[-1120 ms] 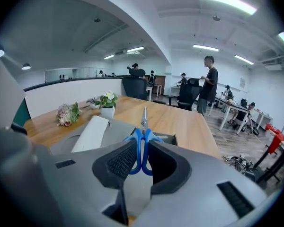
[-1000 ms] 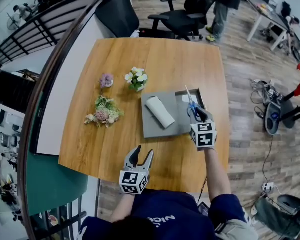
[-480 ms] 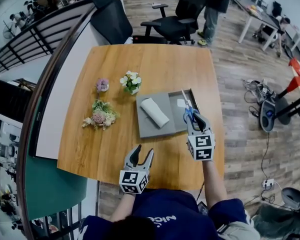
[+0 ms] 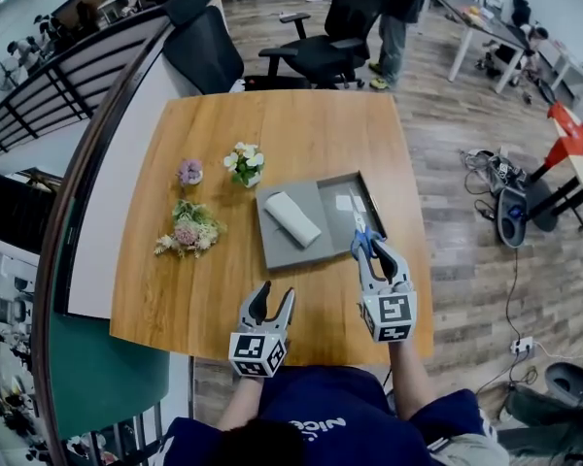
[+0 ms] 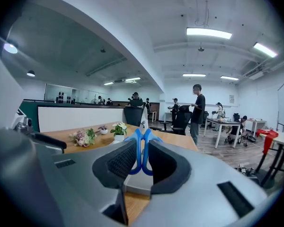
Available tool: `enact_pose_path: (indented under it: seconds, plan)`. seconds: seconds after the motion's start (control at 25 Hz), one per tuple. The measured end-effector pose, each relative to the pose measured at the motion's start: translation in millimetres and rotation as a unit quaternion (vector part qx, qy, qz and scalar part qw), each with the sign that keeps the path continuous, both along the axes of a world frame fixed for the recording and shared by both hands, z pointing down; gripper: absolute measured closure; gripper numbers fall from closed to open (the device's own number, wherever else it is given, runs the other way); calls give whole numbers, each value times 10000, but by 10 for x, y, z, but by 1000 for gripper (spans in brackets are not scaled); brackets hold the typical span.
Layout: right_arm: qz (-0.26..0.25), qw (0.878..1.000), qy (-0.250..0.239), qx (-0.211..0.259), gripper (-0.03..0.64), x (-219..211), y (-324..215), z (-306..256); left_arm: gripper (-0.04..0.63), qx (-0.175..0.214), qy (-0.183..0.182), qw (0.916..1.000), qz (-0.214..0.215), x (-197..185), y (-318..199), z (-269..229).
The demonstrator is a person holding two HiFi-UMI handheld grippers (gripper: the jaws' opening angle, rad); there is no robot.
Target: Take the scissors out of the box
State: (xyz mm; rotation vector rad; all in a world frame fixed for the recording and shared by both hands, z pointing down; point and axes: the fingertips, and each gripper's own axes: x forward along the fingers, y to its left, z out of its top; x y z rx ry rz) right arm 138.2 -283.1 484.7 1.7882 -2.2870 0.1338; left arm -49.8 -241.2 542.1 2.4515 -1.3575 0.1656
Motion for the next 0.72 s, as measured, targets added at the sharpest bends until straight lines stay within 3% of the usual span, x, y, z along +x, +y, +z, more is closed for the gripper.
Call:
enact_pose_path:
  seconds: [0.28,0.72]
  plan:
    - [179,9990,-357,221,522,101,463,76,376,54,78,9998,185,118,31,-24]
    - [313,9991,-247,163,522,221,685,186,378,118,45,9988,479,318,12,-42]
